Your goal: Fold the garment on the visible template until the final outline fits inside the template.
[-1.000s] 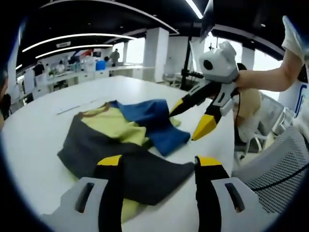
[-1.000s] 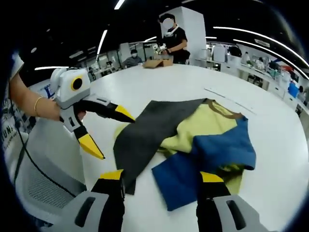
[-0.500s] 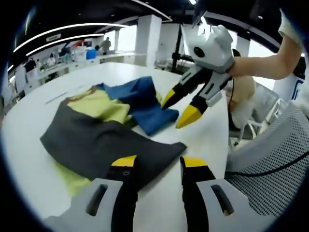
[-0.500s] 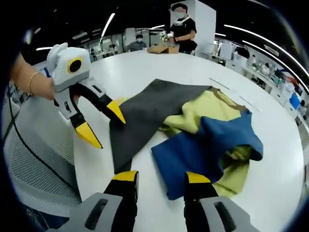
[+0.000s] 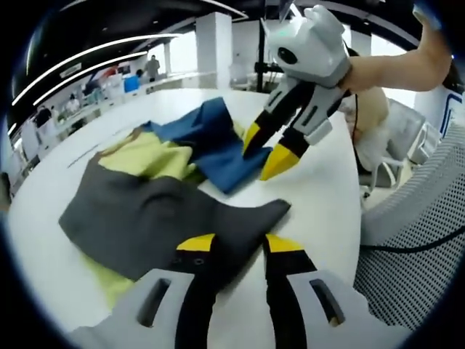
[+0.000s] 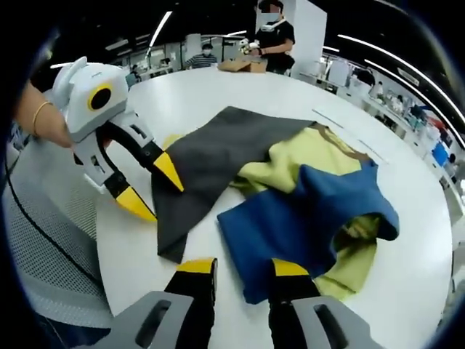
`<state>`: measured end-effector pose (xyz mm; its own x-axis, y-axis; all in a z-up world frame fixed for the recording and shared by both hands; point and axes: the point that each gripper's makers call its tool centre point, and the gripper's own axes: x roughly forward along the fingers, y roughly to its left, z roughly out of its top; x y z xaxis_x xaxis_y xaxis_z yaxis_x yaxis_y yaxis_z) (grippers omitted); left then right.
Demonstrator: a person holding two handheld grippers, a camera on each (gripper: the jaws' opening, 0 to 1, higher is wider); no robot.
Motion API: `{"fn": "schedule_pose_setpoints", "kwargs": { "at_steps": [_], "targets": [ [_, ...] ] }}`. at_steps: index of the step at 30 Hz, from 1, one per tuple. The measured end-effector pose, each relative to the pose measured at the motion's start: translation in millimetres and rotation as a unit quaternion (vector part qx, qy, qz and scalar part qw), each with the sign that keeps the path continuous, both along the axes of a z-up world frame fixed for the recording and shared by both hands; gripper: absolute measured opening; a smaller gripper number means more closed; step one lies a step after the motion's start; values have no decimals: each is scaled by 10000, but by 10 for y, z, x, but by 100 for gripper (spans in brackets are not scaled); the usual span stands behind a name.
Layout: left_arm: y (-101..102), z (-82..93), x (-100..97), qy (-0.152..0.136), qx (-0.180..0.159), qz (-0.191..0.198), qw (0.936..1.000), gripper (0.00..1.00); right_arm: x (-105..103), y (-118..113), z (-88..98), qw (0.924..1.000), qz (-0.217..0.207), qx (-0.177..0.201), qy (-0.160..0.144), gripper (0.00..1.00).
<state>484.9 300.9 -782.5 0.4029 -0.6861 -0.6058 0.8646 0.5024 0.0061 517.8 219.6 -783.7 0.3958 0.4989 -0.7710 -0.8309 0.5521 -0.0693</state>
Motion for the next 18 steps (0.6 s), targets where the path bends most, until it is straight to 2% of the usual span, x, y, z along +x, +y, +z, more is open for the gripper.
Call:
{"fn": "schedule_pose_setpoints", "kwargs": {
  "at_steps": [5,7,9,12,14,18],
  "targets": [
    [22,-4,25,-139,192,-34,9997,14,-8,-4,-42,9997,103,-196,-95,16],
    [32,-10,18,-58,184,27,9998,7,-3,8,-36,9995,155,-224,-183,14],
    [62,-3,27,149,15,283,9995,1,9,13,-40,9995,136,-230,-195,11],
    [110,37,47,210,-111,429,9988,0,41,-21,-34,9988,146,-379,-290,4],
    [124,111,47,124,-155,432,9989,0,36,-2,-6,9989,171,-326,-274,0],
    [155,272,80,-20,-273,465,9985,0,23,53,107,9990,268,-207,-284,0]
  ]
}}
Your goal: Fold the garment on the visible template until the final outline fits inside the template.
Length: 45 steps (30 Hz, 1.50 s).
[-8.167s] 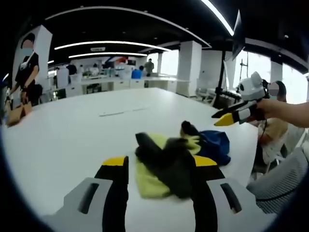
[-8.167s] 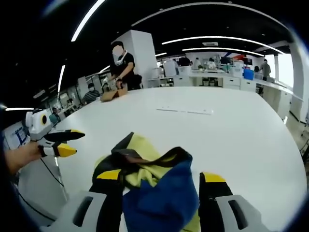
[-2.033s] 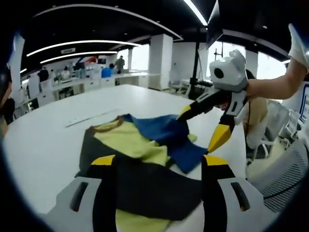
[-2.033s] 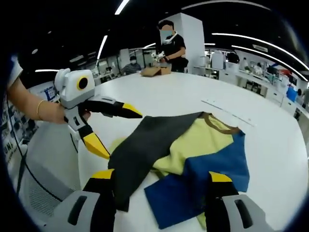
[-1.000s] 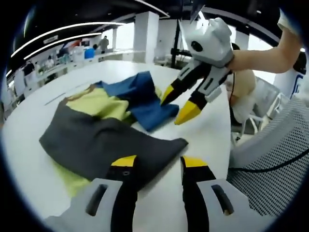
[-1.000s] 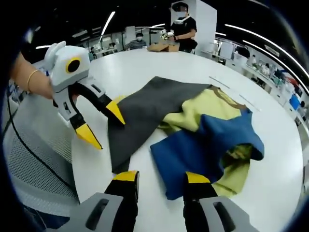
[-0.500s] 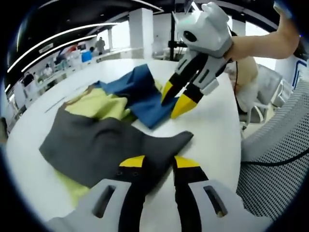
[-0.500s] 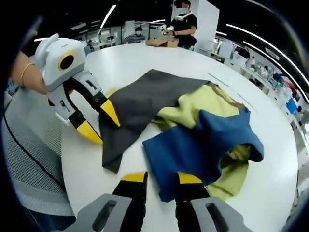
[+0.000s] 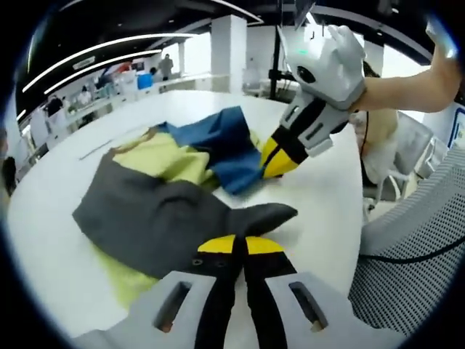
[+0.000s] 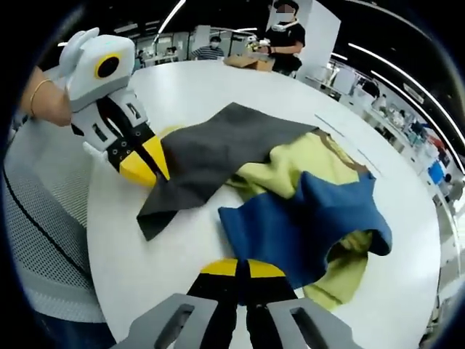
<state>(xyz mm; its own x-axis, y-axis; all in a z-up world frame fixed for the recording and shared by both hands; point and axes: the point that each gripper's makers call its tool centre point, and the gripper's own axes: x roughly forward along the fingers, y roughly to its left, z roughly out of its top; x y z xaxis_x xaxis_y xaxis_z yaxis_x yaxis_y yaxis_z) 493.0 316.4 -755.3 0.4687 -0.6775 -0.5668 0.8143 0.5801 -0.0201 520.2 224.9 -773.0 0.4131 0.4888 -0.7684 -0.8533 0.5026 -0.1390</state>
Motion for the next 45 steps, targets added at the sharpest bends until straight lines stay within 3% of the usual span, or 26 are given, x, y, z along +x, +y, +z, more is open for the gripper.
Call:
{"fn": "schedule_pose_setpoints", "kwargs": {
  "at_steps": [4,7,9,13,20,27,34,42,44,45],
  "targets": [
    [15,247,87,22,-556,282,9981,0,18,35,159,9998,-48,209,-16,0],
    [74,435,204,197,-1167,724,9903,0,76,48,359,9980,-239,582,-49,0],
    [128,536,277,142,-1346,894,9868,0,121,22,471,9968,-324,720,-102,0],
    [301,689,430,-12,-1484,1244,9811,0,249,-57,675,9929,-594,993,-265,0],
    [727,919,721,-406,-1495,1839,9707,0,472,-309,924,9865,-1075,1116,-532,0],
    [1210,984,994,-760,-945,2306,9655,0,682,-660,1044,9780,-1640,1114,-642,0],
    [1693,1080,1143,-983,-680,2885,9500,0,841,-988,1185,9668,-2139,1120,-843,0],
    [2136,1065,1207,-1154,-138,3164,9415,0,1053,-1458,1289,9411,-2983,1262,-966,0],
    [2237,1047,1230,-1194,0,3264,9377,0,1093,-1562,1316,9334,-3178,1364,-954,0],
    [2374,1026,1254,-1153,56,3513,9291,0,1128,-1624,1349,9260,-3328,1478,-996,0]
  ]
}}
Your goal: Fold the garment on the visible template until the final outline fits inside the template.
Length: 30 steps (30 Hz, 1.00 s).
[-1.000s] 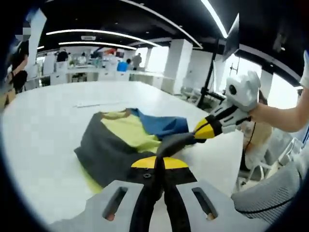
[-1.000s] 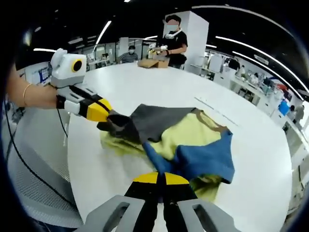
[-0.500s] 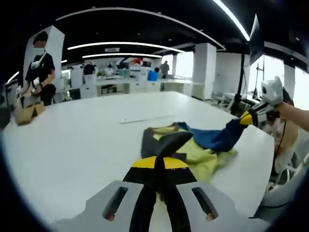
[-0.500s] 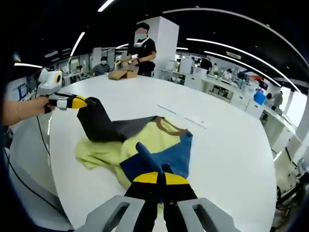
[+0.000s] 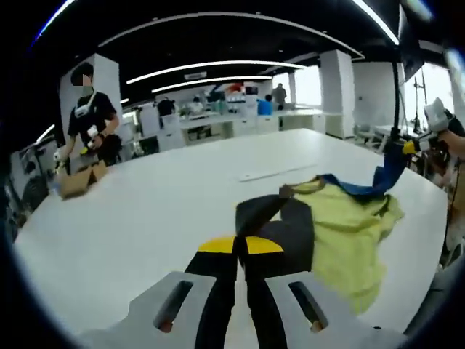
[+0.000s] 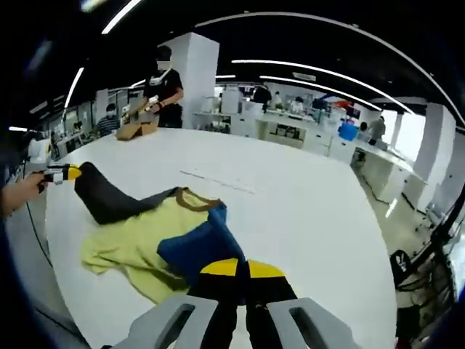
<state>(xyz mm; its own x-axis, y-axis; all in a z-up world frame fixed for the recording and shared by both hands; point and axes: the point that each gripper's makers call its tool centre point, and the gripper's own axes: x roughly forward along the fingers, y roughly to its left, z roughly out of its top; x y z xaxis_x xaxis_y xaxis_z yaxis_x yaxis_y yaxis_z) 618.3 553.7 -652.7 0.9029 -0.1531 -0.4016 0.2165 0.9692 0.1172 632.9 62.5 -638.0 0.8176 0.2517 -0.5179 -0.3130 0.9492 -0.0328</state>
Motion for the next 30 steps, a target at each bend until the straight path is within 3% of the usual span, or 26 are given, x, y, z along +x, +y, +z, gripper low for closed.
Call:
{"fn": "schedule_pose_setpoints", "kwargs": {
  "at_steps": [4,8,10,15,21,25,28,30],
  "targets": [
    [196,-6,55,-37,-55,255,9997,0,75,-242,44,9994,-341,101,-29,0],
    [380,-53,85,-16,223,398,9990,0,103,-472,30,9978,-670,8,-18,0],
    [428,-31,126,-221,353,328,9986,0,112,-566,-5,9969,-789,10,10,0],
    [605,-128,187,-129,784,449,9958,0,161,-933,-240,9931,-1151,-18,229,0],
    [755,-166,274,-54,1193,463,9918,0,67,-1117,-432,9892,-1392,-153,443,0],
    [876,-203,319,43,1621,455,9857,0,49,-1280,-556,9865,-1529,-161,566,0],
    [957,-316,365,253,1512,501,9869,0,53,-1391,-671,9856,-1534,-235,674,0],
    [995,-363,378,349,1725,446,9834,0,45,-1478,-741,9846,-1539,-376,741,0]
  ]
}}
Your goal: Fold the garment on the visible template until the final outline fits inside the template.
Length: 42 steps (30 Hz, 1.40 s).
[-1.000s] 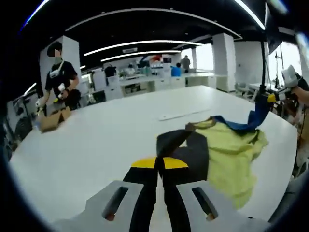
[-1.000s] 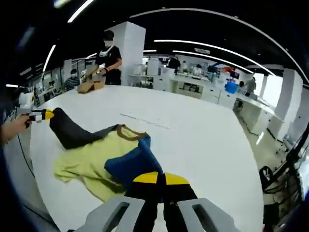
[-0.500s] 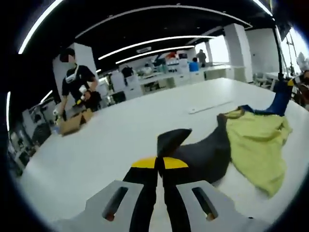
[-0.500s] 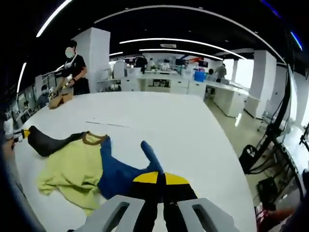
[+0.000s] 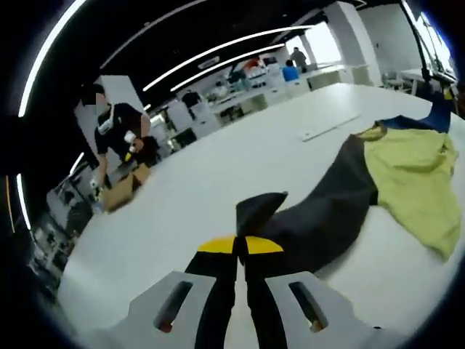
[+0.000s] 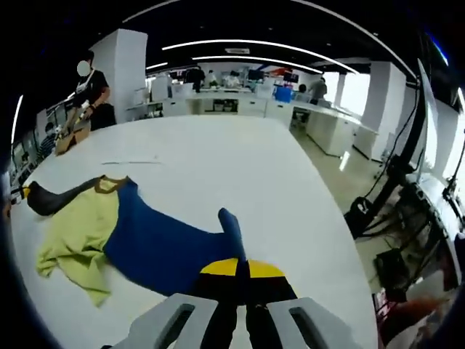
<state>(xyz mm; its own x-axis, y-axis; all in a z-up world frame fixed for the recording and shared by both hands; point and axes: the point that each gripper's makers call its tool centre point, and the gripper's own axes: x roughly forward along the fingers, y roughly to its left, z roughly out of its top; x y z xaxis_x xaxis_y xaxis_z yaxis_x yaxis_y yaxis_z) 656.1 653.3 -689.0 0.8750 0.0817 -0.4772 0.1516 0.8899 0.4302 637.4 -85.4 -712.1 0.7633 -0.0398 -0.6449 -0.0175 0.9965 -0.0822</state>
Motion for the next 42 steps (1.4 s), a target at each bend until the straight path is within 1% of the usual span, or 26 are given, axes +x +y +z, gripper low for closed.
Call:
{"fn": "schedule_pose_setpoints", "kwargs": {
  "at_steps": [3,5,6,9,12,13,14,15,16,18,22,24,26,29,32,34,35,36,38,39,40,42],
  "targets": [
    [25,-48,20,38,-52,53,10000,0,10,-85,-44,10000,-40,-41,27,0],
    [54,-60,35,51,185,-41,9998,0,38,-134,-55,9999,-12,-150,35,0],
    [57,-68,30,63,186,-39,9998,0,52,-155,-62,9998,5,-204,46,0],
    [148,-100,50,128,373,43,9992,0,96,-228,-96,9993,-3,-370,110,0],
    [207,-135,51,196,377,121,9990,0,128,-288,-149,9989,-97,-422,201,0],
    [236,-156,51,234,303,228,9990,0,112,-307,-162,9985,-170,-469,229,0],
    [245,-166,58,252,299,233,9990,0,102,-333,-187,9980,-226,-522,281,0],
    [245,-173,59,264,355,205,9988,0,90,-349,-200,9977,-291,-530,301,0],
    [268,-171,56,310,621,135,9975,0,84,-357,-211,9976,-308,-541,309,0],
    [276,-205,55,362,553,176,9977,0,97,-406,-273,9973,-353,-535,361,0],
    [313,-227,49,403,570,212,9973,0,50,-407,-294,9971,-447,-494,370,0],
    [305,-233,41,415,518,224,9975,0,56,-451,-332,9968,-480,-494,412,0],
    [315,-234,40,438,544,233,9973,0,29,-465,-353,9964,-512,-500,455,0],
    [338,-229,30,446,505,294,9973,0,-13,-466,-380,9962,-665,-311,472,0],
    [368,-238,0,498,509,355,9968,0,6,-496,-404,9962,-658,-283,494,0],
    [379,-244,-18,495,442,377,9971,1,-15,-457,-421,9969,-481,-301,552,0],
    [379,-261,-42,528,328,441,9971,4,-32,-428,-427,9971,-363,-331,582,0],
    [383,-266,-39,528,315,412,9973,10,-39,-424,-428,9971,-354,-330,580,2],
    [344,-270,-58,503,275,337,9978,18,-33,-416,-436,9976,-347,-173,578,9],
    [320,-270,-66,498,250,295,9980,21,-38,-382,-418,9980,-338,-64,523,15],
    [266,-268,-86,493,149,246,9984,23,-39,-361,-401,9984,-287,-64,492,18],
    [177,-262,-115,457,58,123,9989,30,-38,-263,-358,9991,-99,8,412,27]
  ]
}}
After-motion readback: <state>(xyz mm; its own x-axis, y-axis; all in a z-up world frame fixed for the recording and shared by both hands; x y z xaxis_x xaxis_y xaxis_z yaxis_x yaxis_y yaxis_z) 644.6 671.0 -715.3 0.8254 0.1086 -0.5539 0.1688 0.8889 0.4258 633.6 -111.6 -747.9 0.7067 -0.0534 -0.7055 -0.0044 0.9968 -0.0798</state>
